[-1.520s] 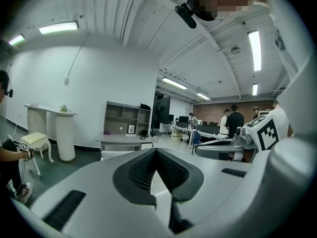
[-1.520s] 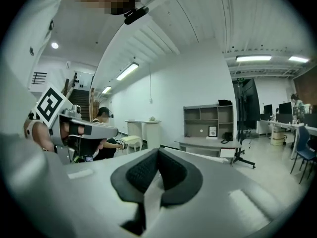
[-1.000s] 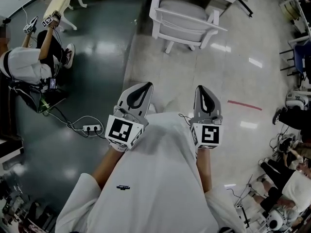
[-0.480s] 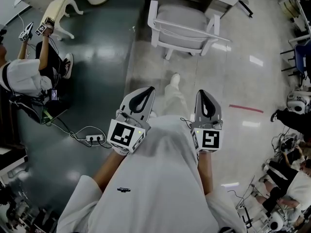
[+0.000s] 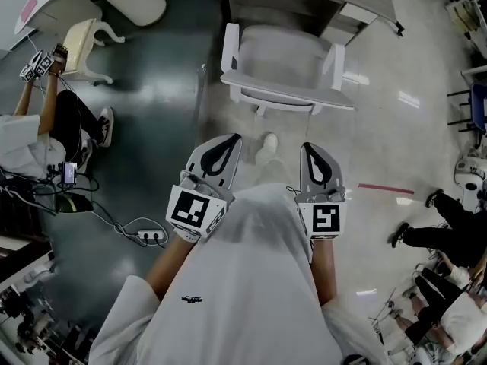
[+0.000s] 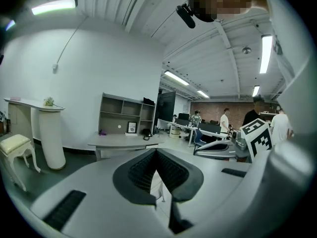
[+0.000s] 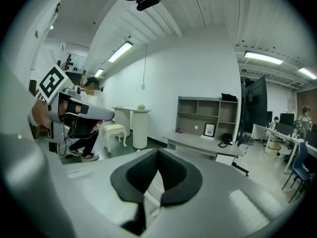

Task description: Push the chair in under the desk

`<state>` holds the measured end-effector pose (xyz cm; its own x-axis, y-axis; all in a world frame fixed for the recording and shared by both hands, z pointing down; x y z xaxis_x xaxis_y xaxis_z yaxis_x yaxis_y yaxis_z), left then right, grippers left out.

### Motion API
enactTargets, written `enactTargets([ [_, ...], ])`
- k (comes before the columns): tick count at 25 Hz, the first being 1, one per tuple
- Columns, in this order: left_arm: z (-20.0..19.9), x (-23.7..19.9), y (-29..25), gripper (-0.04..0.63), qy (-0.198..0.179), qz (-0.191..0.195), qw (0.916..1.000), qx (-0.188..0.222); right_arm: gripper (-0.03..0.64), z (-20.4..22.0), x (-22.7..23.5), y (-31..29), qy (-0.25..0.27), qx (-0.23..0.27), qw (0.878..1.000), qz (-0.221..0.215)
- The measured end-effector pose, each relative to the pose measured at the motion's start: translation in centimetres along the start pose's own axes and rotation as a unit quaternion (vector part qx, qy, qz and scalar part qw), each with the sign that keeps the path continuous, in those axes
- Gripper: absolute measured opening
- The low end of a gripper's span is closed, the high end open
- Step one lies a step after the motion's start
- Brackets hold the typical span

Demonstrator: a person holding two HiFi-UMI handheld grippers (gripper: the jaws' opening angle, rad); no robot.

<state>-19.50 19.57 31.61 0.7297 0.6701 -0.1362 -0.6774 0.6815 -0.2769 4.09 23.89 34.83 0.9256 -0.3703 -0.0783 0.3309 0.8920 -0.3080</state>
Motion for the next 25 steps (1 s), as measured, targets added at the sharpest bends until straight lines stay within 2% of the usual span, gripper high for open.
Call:
enactTargets([
  [6, -3.6, -1.8, -7.9, 0.007, -0.005, -0.021, 0.9998, -0.004, 0.011, -2.0, 7.0, -6.2, -0.004, 0.012, 1.000, -0.028],
  [11, -4.9, -2.5, -12.3, 0.006, -0.007, -0.027, 0.9996, -0.009, 0.012, -3.3, 10.8, -9.3, 0.003, 0.012, 0.999, -0.039],
  [15, -5.5, -2.4, -14.0, 0.007, -0.012, -0.025, 0.9995, -0.013, 0.012, -3.6, 12.4, -10.5, 0.012, 0.009, 0.999, -0.047],
  [21, -4.8, -2.3, -14.5, 0.006, -0.017, -0.024, 0.9993, -0.023, 0.012, -2.3, 13.1, -10.6, -0.014, 0.018, 0.999, -0.049],
  [25, -4.7, -3.0, -14.9, 0.006, -0.017, -0.025, 0.9991, -0.031, 0.012, -2.4, 13.3, -11.1, -0.023, 0.024, 0.997, -0.067],
])
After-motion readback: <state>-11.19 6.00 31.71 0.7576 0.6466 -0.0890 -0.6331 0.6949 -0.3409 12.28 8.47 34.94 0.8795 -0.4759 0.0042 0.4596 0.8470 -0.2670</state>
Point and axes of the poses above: the fingertips, and each gripper's own axes: y backward along the fingers, x to its right, z out of its underside, the point moved 10 cm from there along y, backward along the fingers, and after that the axes turned 2 degrees about -x, right-handed, at the moved point
